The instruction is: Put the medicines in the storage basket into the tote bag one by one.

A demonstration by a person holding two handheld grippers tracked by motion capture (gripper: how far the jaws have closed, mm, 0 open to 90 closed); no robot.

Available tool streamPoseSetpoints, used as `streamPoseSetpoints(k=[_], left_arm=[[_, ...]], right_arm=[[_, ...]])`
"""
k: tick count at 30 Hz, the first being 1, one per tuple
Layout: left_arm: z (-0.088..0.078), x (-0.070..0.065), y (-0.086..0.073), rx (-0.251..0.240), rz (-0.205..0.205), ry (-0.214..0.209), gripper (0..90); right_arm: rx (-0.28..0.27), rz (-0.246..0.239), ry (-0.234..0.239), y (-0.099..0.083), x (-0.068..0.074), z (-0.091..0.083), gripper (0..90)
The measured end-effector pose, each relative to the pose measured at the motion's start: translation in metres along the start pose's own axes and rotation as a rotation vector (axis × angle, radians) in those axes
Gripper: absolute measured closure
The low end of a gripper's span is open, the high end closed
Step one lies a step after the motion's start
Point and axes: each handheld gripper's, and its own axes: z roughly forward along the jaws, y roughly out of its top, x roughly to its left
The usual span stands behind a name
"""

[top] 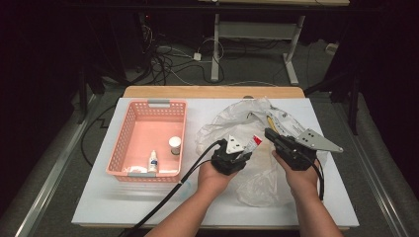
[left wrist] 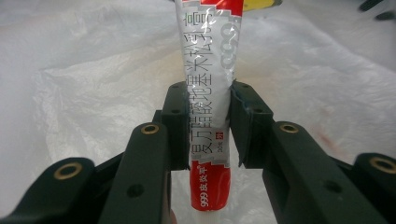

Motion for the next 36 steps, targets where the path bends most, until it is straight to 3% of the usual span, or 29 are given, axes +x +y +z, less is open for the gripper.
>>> streamPoseSetpoints(k=[5, 10, 21, 27, 32, 36], left_arm=[[0.014, 0.004, -0.003, 0.000, -0.025, 0.009, 67.7], [0.027, 0.004, -0.004, 0.007, -0.022, 0.026, 67.5], [0.035, 0.005, -0.004, 0.008, -0.047, 0.033, 66.0], [0.025, -0.001, -0.003, 0.000, -0.030, -0.031, 60.3], [0.007, -0.007, -0.005, -0.015, -0.030, -0.077, 56.8], [-0.011, -0.014, -0.009, -0.020, -0.007, -0.095, 51.8]], right_arm=[[-0.003, 0.004, -0.001, 0.000, -0.001, -0.001, 90.0], [-0.005, 0.004, 0.001, 0.000, -0.002, -0.001, 90.0], [-0.003, 0.000, 0.006, 0.000, -0.002, -0.002, 90.0], [0.004, -0.002, 0.008, -0.001, -0.004, -0.004, 90.0], [0.010, -0.005, 0.013, -0.001, -0.004, -0.005, 90.0], [0.007, -0.010, 0.012, -0.001, -0.003, -0.006, 90.0]])
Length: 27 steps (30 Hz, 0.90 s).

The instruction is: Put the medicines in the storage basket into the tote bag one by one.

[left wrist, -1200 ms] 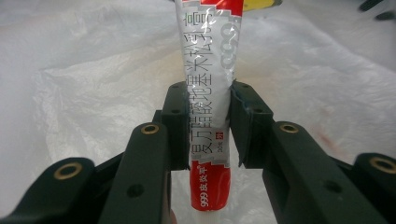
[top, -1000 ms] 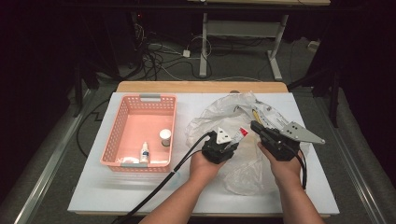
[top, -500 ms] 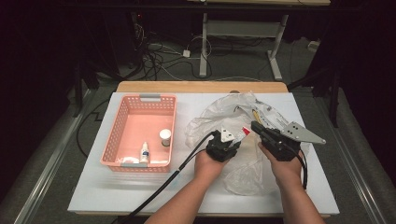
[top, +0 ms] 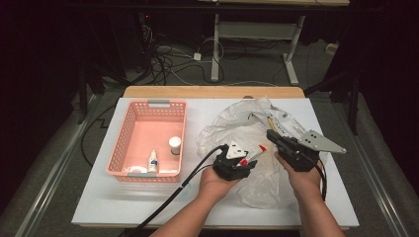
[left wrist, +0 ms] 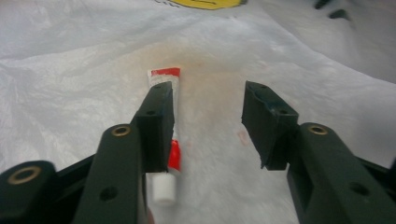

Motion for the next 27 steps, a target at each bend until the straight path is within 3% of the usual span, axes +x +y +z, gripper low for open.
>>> streamPoseSetpoints(k=[8, 21, 27], left_arm=[[-0.037, -0.009, -0.010, -0.020, 0.039, -0.025, 42.0], [-0.088, -0.002, -0.030, -0.028, 0.004, -0.016, 13.5], [-0.106, 0.001, -0.037, -0.019, -0.009, 0.019, 0.0]], right_arm=[[0.002, -0.010, 0.000, 0.000, 0.002, -0.002, 90.0], [0.009, -0.003, -0.004, -0.001, 0.004, -0.003, 90.0], [0.011, -0.009, -0.007, -0.002, 0.004, -0.003, 90.0]])
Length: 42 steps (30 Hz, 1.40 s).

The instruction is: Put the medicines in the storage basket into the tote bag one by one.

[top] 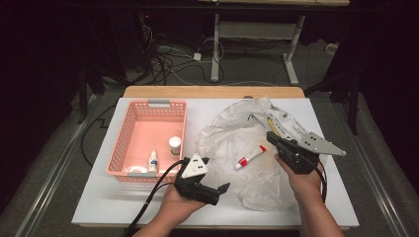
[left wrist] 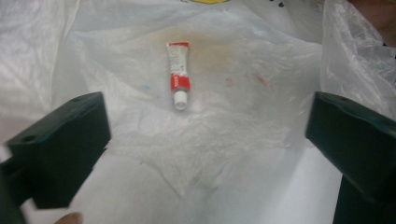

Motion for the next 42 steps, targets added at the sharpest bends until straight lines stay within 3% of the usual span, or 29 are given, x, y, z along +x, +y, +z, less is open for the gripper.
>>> streamPoseSetpoints(k=[10, 16, 24, 30, 42], left_arm=[[-0.033, 0.013, -0.011, -0.038, -0.029, 0.054, 0.0], [-0.049, 0.025, -0.019, -0.035, -0.042, 0.133, 0.0], [-0.073, 0.055, -0.027, -0.055, -0.105, 0.227, 0.0], [-0.084, 0.079, -0.037, -0.031, -0.165, 0.279, 0.0], [-0.096, 0.101, -0.050, -0.011, -0.247, 0.341, 0.0]], right_arm=[[-0.003, -0.005, -0.001, 0.001, -0.001, -0.003, 90.0], [-0.002, 0.013, -0.006, -0.001, -0.002, -0.002, 90.0], [0.001, -0.004, -0.001, 0.000, 0.000, -0.002, 90.0], [0.000, -0.006, -0.006, -0.001, -0.001, -0.003, 90.0], [-0.003, 0.000, -0.008, -0.001, -0.003, -0.005, 90.0]])
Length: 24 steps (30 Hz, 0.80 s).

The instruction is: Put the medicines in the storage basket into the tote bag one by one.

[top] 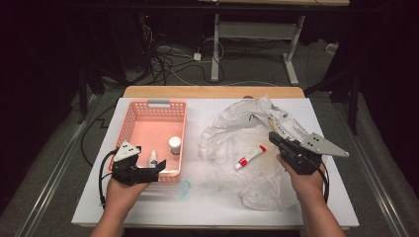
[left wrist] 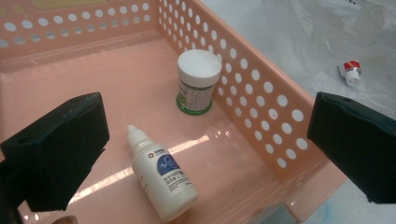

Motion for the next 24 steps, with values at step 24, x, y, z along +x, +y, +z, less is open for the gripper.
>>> streamPoseSetpoints(k=[24], left_arm=[[0.013, -0.006, 0.043, -0.017, 0.026, -0.035, 0.1]], right_arm=[[-0.008, 0.008, -0.002, 0.002, 0.000, -0.003, 90.0]])
